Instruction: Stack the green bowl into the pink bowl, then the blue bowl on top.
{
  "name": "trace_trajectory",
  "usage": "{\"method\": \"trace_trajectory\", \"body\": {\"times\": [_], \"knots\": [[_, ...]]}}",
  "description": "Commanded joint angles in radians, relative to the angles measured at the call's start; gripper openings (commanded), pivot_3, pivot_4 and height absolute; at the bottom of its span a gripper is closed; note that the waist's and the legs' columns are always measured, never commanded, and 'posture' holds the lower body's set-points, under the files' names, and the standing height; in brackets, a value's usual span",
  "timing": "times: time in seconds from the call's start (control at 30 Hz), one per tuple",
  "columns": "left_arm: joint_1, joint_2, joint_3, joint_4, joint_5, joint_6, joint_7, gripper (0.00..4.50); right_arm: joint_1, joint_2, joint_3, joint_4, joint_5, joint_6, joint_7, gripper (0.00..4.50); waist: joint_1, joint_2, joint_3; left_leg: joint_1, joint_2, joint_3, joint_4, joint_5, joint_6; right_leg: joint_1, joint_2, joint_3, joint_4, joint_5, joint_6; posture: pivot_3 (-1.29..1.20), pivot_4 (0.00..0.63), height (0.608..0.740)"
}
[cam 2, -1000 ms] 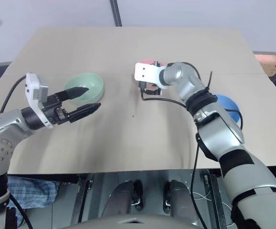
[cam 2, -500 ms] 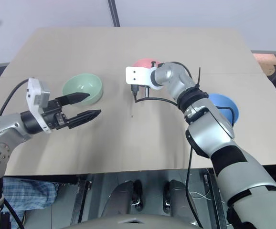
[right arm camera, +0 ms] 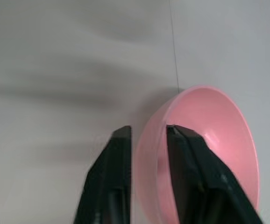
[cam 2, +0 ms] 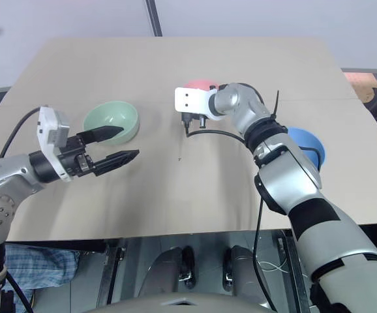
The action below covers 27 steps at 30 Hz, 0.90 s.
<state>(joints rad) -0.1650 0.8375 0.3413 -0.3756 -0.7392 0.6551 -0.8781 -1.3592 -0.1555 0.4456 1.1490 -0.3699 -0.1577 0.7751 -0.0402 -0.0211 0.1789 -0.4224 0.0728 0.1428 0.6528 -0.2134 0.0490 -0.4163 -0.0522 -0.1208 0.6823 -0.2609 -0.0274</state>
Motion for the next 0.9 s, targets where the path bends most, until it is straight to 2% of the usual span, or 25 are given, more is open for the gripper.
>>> {"method": "trace_trajectory", "body": {"times": [0.03, 0.13, 0.43, 0.47, 0.5, 0.53, 0.57, 0.7, 0.77, 0.8, 0.9], "knots": [[-0.014, 0.001, 0.001, -0.018, 0.001, -0.025, -0.006, 4.50, -0.037, 0.003, -0.038, -0.020, 0.013, 0.009, -0.030, 2.89, 0.000, 0.000, 0.000, 0.000, 0.000, 0.000, 0.000, 0.000, 0.000, 0.000, 0.000, 0.000, 0.000, 0.000, 0.000, 0.00, 0.150, 0.740], [-0.014, 0.002, 0.000, -0.016, 0.003, -0.028, -0.007, 4.50, -0.038, 0.003, -0.043, -0.002, 0.003, 0.037, -0.043, 4.28, 0.000, 0.000, 0.000, 0.000, 0.000, 0.000, 0.000, 0.000, 0.000, 0.000, 0.000, 0.000, 0.000, 0.000, 0.000, 0.00, 0.150, 0.740], [-0.016, 0.002, -0.007, -0.014, 0.010, -0.033, -0.008, 4.50, -0.036, 0.000, -0.015, 0.063, -0.067, 0.103, -0.115, 4.28, -0.001, 0.000, 0.000, 0.000, 0.000, 0.000, 0.000, 0.000, 0.000, 0.000, 0.000, 0.000, 0.000, 0.000, 0.000, 0.00, 0.150, 0.740], [-0.015, 0.002, -0.007, -0.015, 0.010, -0.033, -0.008, 4.50, -0.034, -0.001, -0.013, 0.064, -0.073, 0.099, -0.116, 3.90, -0.001, 0.000, 0.000, 0.000, 0.000, 0.000, -0.001, 0.000, 0.000, -0.001, 0.000, 0.000, 0.000, 0.000, 0.000, 0.00, 0.150, 0.740], [-0.015, 0.003, -0.008, -0.016, 0.010, -0.033, -0.008, 4.50, -0.033, -0.001, -0.013, 0.064, -0.076, 0.097, -0.116, 3.76, -0.001, 0.000, 0.000, 0.000, 0.000, 0.000, -0.001, 0.000, 0.000, -0.001, 0.000, 0.000, 0.000, 0.000, 0.000, 0.00, 0.150, 0.740], [-0.013, 0.004, -0.008, -0.017, 0.011, -0.033, -0.008, 4.50, -0.032, 0.000, -0.013, 0.062, -0.077, 0.094, -0.114, 3.26, -0.001, 0.000, 0.000, 0.000, 0.000, 0.000, -0.001, 0.000, 0.000, -0.001, 0.000, 0.000, 0.000, 0.000, 0.000, 0.00, 0.150, 0.740], [-0.013, 0.005, -0.008, -0.016, 0.010, -0.033, -0.008, 4.50, -0.031, 0.000, -0.014, 0.061, -0.077, 0.091, -0.110, 2.97, -0.001, 0.000, 0.000, 0.000, 0.000, 0.000, -0.001, 0.000, 0.000, -0.001, 0.000, 0.000, 0.000, 0.000, 0.000, 0.00, 0.150, 0.740], [-0.014, 0.006, -0.009, -0.015, 0.010, -0.032, -0.007, 4.50, -0.026, 0.003, -0.018, 0.054, -0.080, 0.086, -0.100, 0.98, -0.001, 0.000, 0.000, 0.000, 0.000, 0.000, -0.001, 0.000, 0.000, -0.001, 0.000, 0.000, 0.000, 0.000, 0.000, 0.00, 0.150, 0.740], [-0.014, 0.006, -0.011, -0.016, 0.011, -0.032, -0.005, 4.50, -0.024, 0.003, -0.017, 0.050, -0.081, 0.082, -0.095, 0.19, -0.001, 0.000, 0.000, 0.000, 0.000, 0.000, -0.001, 0.000, 0.000, -0.001, 0.000, 0.000, 0.000, 0.000, 0.000, 0.00, 0.150, 0.740], [-0.016, 0.006, -0.013, -0.015, 0.011, -0.032, -0.004, 4.50, -0.023, 0.003, -0.017, 0.048, -0.082, 0.078, -0.092, 0.06, -0.001, 0.000, 0.000, 0.000, 0.000, 0.000, -0.001, 0.000, 0.000, -0.001, 0.000, 0.000, 0.000, 0.000, 0.000, 0.00, 0.150, 0.740], [-0.017, 0.004, -0.014, -0.017, 0.011, -0.032, -0.001, 4.50, -0.016, -0.006, -0.014, 0.018, -0.082, 0.048, -0.062, 0.06, -0.001, 0.000, 0.000, 0.000, 0.000, 0.000, -0.001, 0.000, 0.000, -0.001, 0.000, 0.000, 0.000, 0.000, 0.000, 0.00, 0.150, 0.740]]}}
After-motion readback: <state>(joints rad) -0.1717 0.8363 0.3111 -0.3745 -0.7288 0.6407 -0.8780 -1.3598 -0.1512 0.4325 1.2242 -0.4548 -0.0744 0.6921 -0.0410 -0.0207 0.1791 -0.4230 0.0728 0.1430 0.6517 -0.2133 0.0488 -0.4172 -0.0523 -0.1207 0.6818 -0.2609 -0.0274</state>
